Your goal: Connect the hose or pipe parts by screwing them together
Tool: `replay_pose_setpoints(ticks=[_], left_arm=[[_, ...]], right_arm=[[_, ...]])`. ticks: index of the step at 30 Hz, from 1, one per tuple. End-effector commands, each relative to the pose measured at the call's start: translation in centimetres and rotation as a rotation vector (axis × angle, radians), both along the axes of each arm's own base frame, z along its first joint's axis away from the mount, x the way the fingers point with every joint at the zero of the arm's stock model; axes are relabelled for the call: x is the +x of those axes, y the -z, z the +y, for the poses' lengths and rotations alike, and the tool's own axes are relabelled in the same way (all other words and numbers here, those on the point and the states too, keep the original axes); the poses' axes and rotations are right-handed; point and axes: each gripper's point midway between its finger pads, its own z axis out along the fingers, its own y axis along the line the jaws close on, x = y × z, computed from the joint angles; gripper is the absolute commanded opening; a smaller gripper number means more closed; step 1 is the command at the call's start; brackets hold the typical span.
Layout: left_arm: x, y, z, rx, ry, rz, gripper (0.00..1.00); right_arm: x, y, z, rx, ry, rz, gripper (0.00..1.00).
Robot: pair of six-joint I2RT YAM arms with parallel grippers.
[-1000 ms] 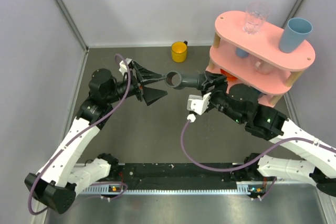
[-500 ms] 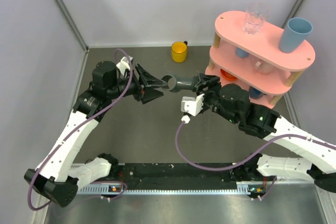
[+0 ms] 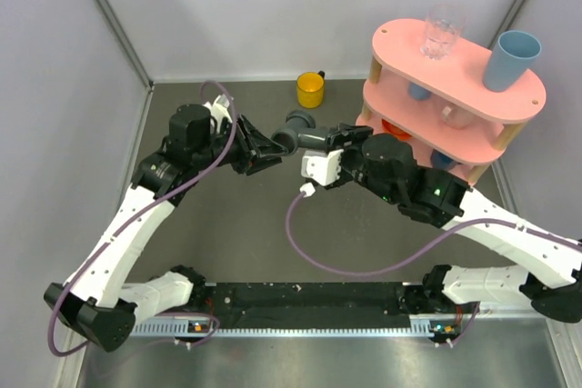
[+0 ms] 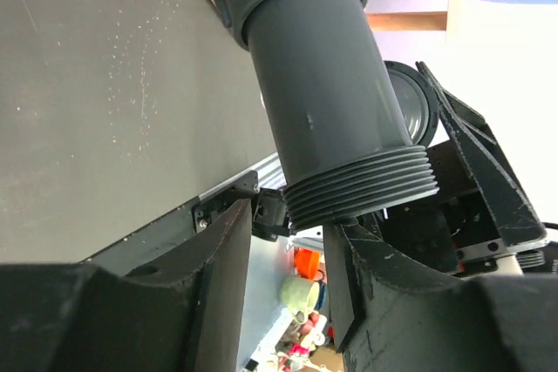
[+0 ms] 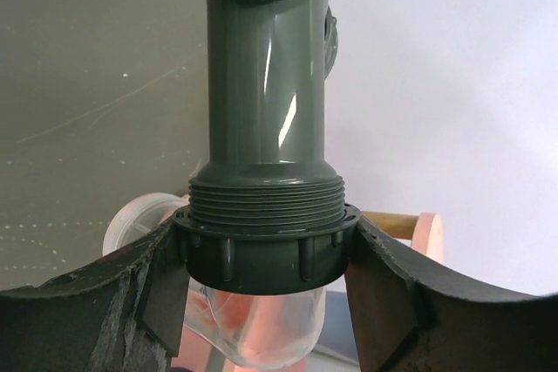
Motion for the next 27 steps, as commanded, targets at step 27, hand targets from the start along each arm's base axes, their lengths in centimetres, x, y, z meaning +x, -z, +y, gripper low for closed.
replay_pose_setpoints(ticks=[27], left_arm=[[0.8, 4.1, -0.2, 0.113, 0.021, -0.348, 0.25]], right_arm=[[-3.7, -9.8, 2.3, 0.751, -0.202, 0.491, 0.00]])
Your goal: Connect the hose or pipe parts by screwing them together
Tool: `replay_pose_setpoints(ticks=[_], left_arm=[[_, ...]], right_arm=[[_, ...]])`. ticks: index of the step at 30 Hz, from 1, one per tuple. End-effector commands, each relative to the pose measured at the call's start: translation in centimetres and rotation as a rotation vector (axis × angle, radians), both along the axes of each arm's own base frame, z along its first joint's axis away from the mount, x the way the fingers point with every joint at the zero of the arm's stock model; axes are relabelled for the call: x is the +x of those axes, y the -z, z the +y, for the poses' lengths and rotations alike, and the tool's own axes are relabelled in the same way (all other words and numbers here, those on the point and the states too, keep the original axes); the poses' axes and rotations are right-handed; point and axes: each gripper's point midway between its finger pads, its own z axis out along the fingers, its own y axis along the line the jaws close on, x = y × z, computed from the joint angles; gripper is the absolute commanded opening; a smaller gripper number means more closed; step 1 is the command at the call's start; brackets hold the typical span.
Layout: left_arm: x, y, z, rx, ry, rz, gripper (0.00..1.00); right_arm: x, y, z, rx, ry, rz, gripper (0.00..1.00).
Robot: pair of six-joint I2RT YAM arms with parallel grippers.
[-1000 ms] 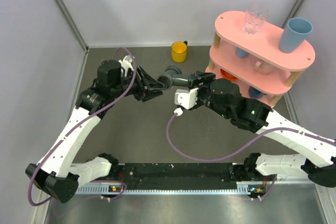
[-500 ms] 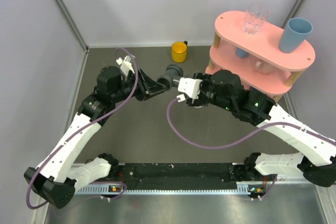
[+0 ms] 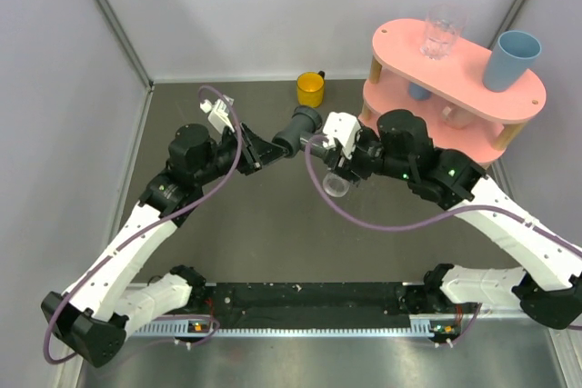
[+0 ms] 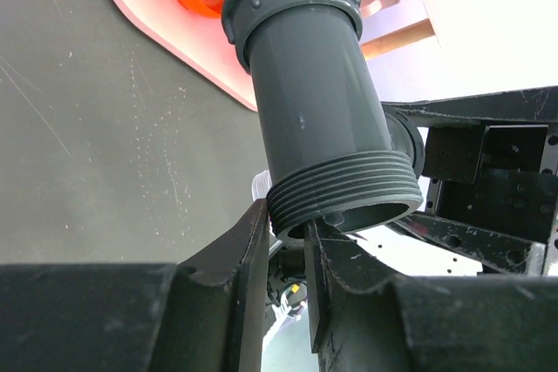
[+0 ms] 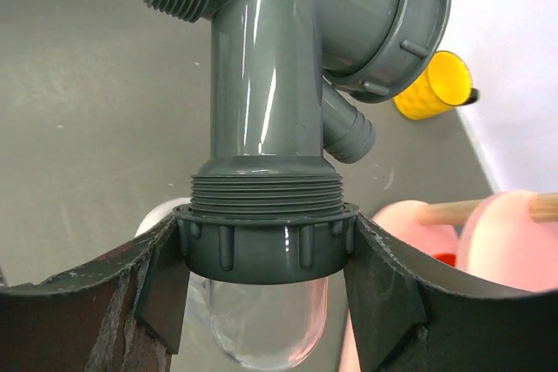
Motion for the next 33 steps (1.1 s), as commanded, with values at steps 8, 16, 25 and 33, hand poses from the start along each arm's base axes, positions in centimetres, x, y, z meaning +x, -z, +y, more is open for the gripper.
replay_pose_setpoints(ticks=[8, 16, 25, 33], left_arm=[[0.0, 3.1, 0.5, 0.096, -0.015, -0.073, 0.24], [0.9, 3.1, 1.6, 0.146, -0.072, -0.173, 0.36], [-3.5, 1.9, 3.0, 0.162, -0.025, 0.005, 0.77], [-5.6, -5.2, 2.9, 0.055, 0.076, -0.040, 0.86]], right_arm=[[-2.8, -11.5, 1.8, 0.476, -0.215, 0.012, 0.00], [-2.8, -9.9, 1.1, 0.478, -0.219, 0.114, 0.00], [0.2, -8.2, -2.4, 0.277, -0.065, -0.084, 0.00], [-0.7, -8.6, -3.1, 0.162, -0.159, -0.208, 0.00]])
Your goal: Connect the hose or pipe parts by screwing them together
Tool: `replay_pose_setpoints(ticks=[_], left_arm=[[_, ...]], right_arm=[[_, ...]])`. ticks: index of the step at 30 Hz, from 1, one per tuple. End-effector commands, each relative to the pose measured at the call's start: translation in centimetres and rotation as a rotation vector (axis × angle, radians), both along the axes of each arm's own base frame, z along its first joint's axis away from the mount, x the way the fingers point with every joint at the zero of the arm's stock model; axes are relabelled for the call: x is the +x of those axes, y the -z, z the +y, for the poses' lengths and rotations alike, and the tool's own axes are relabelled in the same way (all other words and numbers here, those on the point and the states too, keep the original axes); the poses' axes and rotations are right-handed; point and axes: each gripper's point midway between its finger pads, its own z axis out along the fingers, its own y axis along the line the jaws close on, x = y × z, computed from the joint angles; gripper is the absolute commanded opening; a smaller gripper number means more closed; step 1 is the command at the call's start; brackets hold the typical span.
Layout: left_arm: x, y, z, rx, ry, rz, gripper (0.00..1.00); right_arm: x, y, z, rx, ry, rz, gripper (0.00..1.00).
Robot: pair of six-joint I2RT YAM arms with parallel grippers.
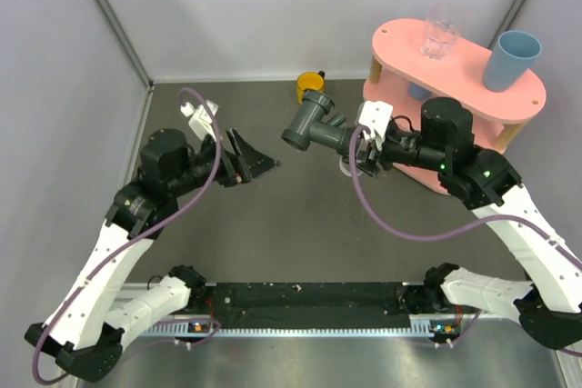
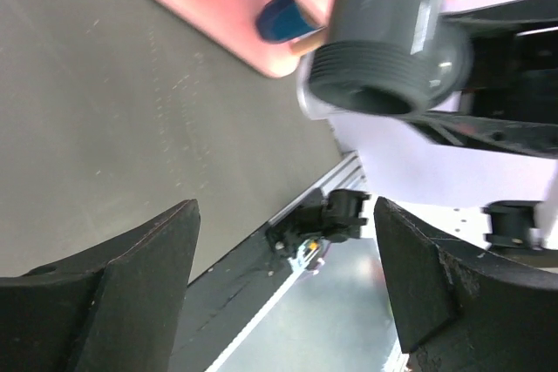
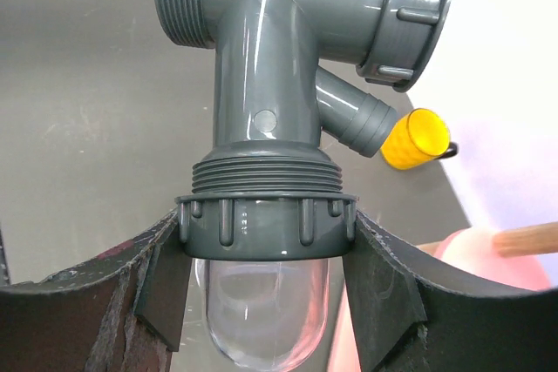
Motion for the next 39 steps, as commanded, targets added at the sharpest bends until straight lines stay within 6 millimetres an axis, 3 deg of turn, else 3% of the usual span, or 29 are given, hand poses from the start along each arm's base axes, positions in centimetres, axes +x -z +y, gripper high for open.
replay_pose_setpoints(ticks=[1, 6, 9, 10, 11, 19, 25, 39], left_arm=[[-1.7, -5.5, -0.4, -0.114, 0.105, -0.024, 0.86], [-1.0, -9.0, -1.2, -0.323, 0.194, -0.007, 0.87], [0.6, -9.8, -1.0, -0.324, 0.207, -0.038, 0.87], [0.6, -11.0, -0.9, -0.310, 0.204, -0.074, 0.87], [1.5, -10.3, -1.0, -0.275, 0.194, -0.064, 0.87], [4.3, -10.5, -2.2, -0.269, 0.238, -0.113, 0.87], [5.1, -11.4, -3.3, -0.343, 0.304, -0.106, 0.87], [0.7, -14.1, -5.8, -0.412, 0.551, -0.167, 0.82]], right_arm=[[-0.2, -5.1, -0.8, 0.020, -0.030, -0.224, 0.00], [-0.1, -5.0, -1.5, -0.015, -0.015, -0.281, 0.00], [-0.7, -4.9, -1.2, -0.015, -0.041, -0.286, 0.00], [-1.0, -4.9, -1.1, -0.016, -0.054, -0.287, 0.00], [-1.3, -4.9, -1.0, -0.018, -0.068, -0.290, 0.00], [-4.2, -4.8, 0.8, 0.027, -0.193, -0.219, 0.00], [-5.3, -3.5, 1.8, 0.000, -0.237, -0.180, 0.00], [-3.3, -1.4, 2.5, -0.064, -0.172, -0.108, 0.00]])
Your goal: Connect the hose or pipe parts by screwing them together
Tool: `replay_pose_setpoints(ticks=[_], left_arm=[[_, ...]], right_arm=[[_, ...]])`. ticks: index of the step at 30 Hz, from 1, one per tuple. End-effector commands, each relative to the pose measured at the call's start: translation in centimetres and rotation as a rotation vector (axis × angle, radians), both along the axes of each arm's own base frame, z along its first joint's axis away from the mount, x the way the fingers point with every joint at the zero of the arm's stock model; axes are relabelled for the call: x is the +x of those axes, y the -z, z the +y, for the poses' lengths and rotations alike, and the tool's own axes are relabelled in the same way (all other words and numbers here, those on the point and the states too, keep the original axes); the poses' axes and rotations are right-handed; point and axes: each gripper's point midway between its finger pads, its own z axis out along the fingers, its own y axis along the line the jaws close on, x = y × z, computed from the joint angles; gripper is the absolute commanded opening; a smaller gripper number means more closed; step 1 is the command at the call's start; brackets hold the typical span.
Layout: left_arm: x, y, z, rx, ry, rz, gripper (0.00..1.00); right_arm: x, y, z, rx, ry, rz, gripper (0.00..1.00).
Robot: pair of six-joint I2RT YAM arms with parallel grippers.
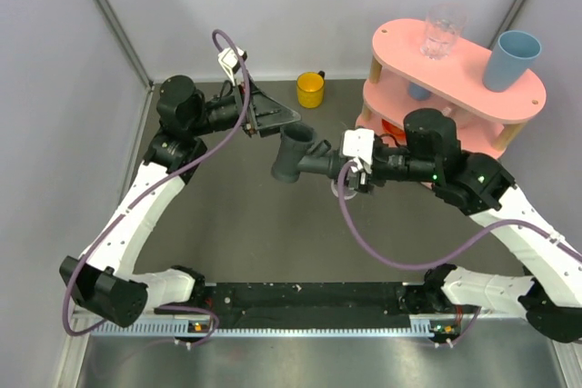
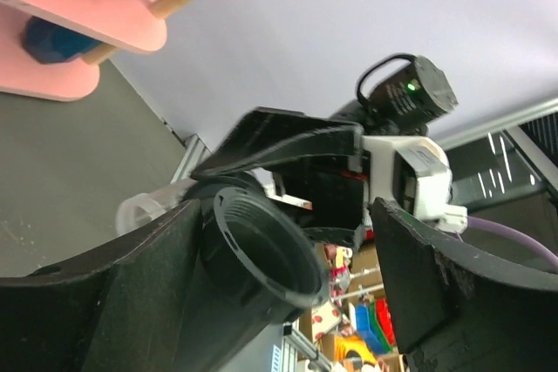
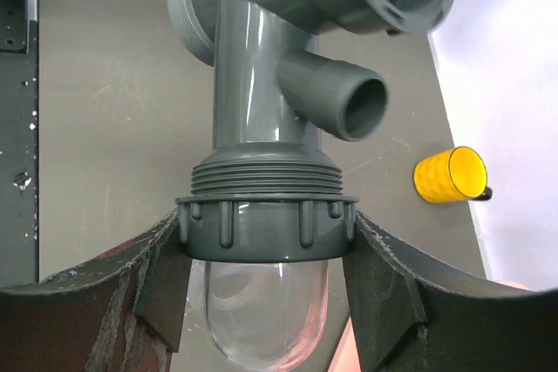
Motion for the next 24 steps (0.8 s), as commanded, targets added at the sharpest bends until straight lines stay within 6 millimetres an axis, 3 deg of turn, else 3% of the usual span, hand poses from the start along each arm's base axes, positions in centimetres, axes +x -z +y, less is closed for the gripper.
replay_pose_setpoints(ticks=[1, 14, 24], left_arm=[[-3.0, -3.6, -0.2, -0.062, 0.112, -0.159, 0.82], [-5.2, -0.8, -0.3, -0.009, 0.164, -0.182, 0.79], [-7.1, 1.0, -0.2, 0.001, 0.182, -0.163, 0.79]], right_arm=[[1.3, -2.1, 0.2, 0.031, 0.054, -0.037, 0.00], [4.0, -2.6, -0.5, 0.048, 0.174, -0.048, 0.00], [5.0, -3.1, -0.7, 0.075, 0.221, -0.038, 0.00]])
